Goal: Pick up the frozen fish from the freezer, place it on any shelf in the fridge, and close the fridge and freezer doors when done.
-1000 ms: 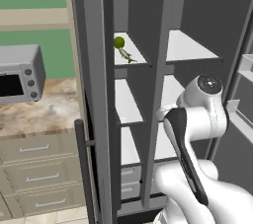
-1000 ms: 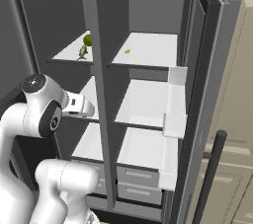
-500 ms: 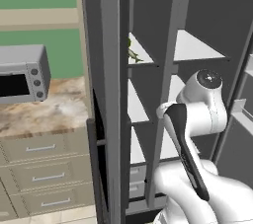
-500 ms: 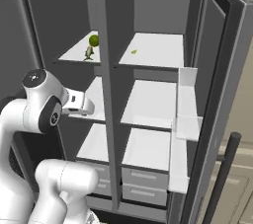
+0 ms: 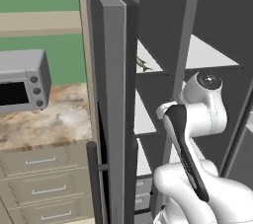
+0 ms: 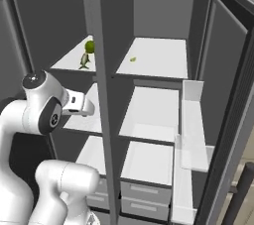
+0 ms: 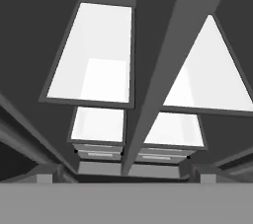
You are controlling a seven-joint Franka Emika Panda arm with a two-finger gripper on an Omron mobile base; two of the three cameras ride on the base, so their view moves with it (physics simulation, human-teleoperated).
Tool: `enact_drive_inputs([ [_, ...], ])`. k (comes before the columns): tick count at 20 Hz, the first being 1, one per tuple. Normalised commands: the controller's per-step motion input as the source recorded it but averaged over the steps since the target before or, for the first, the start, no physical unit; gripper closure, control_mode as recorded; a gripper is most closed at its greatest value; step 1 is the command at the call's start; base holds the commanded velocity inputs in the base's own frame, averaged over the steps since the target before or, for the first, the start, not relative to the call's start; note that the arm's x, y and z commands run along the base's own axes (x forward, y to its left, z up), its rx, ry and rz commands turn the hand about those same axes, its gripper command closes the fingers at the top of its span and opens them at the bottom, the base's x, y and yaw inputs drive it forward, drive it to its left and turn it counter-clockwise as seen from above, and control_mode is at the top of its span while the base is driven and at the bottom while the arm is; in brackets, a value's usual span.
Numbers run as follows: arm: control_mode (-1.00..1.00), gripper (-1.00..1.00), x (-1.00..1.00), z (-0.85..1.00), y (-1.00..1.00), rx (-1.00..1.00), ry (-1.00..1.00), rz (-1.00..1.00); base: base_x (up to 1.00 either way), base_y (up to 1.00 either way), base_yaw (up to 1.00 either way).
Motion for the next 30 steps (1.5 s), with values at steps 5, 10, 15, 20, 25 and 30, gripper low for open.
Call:
enact_drive_inputs([
  [5, -1.00, -1.00, 0.04, 0.17, 0.04, 0.00, 0.00, 0.00, 0.32, 0.14, 0.00],
  [10, -1.00, -1.00, 0.06, 0.99, 0.09, 0.00, -0.01, 0.00, 0.00, 0.00, 0.00],
  [15, -1.00, -1.00, 0.25, 0.94, 0.05, 0.03, 0.01, 0.00, 0.00, 0.00, 0.00],
  [20, -1.00, -1.00, 0.57, 0.30, 0.02, 0.07, 0.10, 0.00, 0.00, 0.00, 0.00],
  [25, -1.00, -1.00, 0.72, 0.00, 0.16, 0.00, 0.04, 0.00, 0.00, 0.00, 0.00],
  [30, -1.00, -1.00, 0.65, -0.09, 0.30, -0.02, 0.00, 0.00, 0.00, 0.00, 0.00],
])
